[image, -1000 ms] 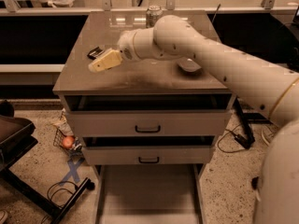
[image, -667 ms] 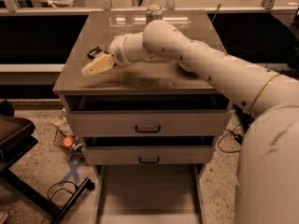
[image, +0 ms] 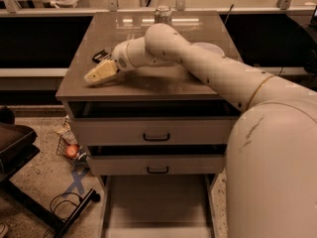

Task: Place rxbar chocolate into bottom drawer

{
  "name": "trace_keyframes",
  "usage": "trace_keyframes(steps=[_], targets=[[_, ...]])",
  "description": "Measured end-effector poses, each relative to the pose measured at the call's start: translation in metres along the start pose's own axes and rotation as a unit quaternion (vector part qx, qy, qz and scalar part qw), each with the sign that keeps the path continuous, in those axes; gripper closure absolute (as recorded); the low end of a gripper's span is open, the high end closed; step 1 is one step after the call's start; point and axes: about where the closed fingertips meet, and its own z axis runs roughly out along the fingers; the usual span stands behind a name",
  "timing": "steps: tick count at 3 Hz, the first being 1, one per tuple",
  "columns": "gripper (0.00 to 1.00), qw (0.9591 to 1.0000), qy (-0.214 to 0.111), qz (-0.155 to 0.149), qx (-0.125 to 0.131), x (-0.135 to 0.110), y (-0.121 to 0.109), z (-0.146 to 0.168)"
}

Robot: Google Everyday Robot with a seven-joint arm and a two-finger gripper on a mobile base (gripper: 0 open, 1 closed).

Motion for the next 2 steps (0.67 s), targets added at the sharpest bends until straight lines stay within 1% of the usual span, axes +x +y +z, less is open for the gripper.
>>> trace_keyframes(steps=[1,2], targets=[[0.18,0.9999,0.01,0.007,0.012,-0.001,-0.014,-0.001],[0.49,0.9994,0.021,0.018,0.022,0.001,-0.025,-0.002]])
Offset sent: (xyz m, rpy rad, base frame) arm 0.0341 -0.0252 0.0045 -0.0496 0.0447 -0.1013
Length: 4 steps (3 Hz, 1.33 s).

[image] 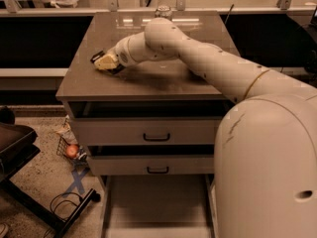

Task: Place rxbar chocolate into bottom drawer

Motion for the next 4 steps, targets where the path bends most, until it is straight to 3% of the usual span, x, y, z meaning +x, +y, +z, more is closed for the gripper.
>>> trace_keyframes(steps=[2,3,4], targets=[[1.0,1.0,0.001,-0.001,-0.006,0.001,0.006,0.006],[1.0,1.0,0.001,-0.001,-0.007,0.001,0.006,0.007],[1.0,0.9992,-0.03,-0.024,0.014,-0.017,0.014,-0.032]])
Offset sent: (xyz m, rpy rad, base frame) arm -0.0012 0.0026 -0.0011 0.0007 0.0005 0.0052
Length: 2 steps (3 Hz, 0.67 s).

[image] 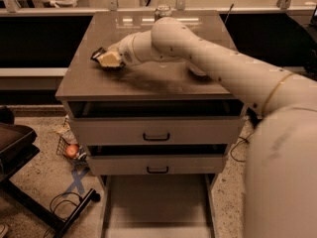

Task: Place rxbar chocolate into bottom drawer

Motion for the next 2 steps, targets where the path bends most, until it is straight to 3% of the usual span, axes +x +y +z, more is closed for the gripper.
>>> trace_keyframes(steps=[1,2], targets=[[1.0,0.9984,-0.029,-0.031,0.039,-0.018,0.016,-0.063],[1.0,0.9963,-0.03,-0.051,0.063,-0.007,0.033,-0.108]])
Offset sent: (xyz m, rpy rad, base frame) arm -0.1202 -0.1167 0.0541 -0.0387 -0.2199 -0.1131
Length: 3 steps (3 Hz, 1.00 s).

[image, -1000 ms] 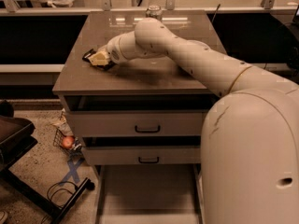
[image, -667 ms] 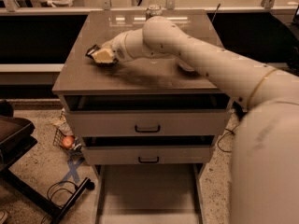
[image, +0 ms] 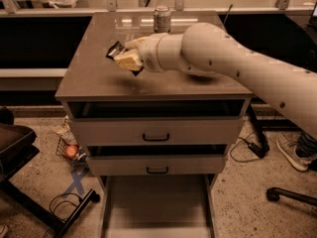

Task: Place rxbar chocolate into bottom drawer

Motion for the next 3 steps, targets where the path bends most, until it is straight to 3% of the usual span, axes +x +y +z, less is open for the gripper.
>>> trace_keyframes(steps=[1,3], targets=[[1.0,0.9993,0.033,-0.011,0.01,0.037,0.021,-0.055],[1.0,0.9955,0.082,0.043,0.016,0.145,0.07,-0.118]])
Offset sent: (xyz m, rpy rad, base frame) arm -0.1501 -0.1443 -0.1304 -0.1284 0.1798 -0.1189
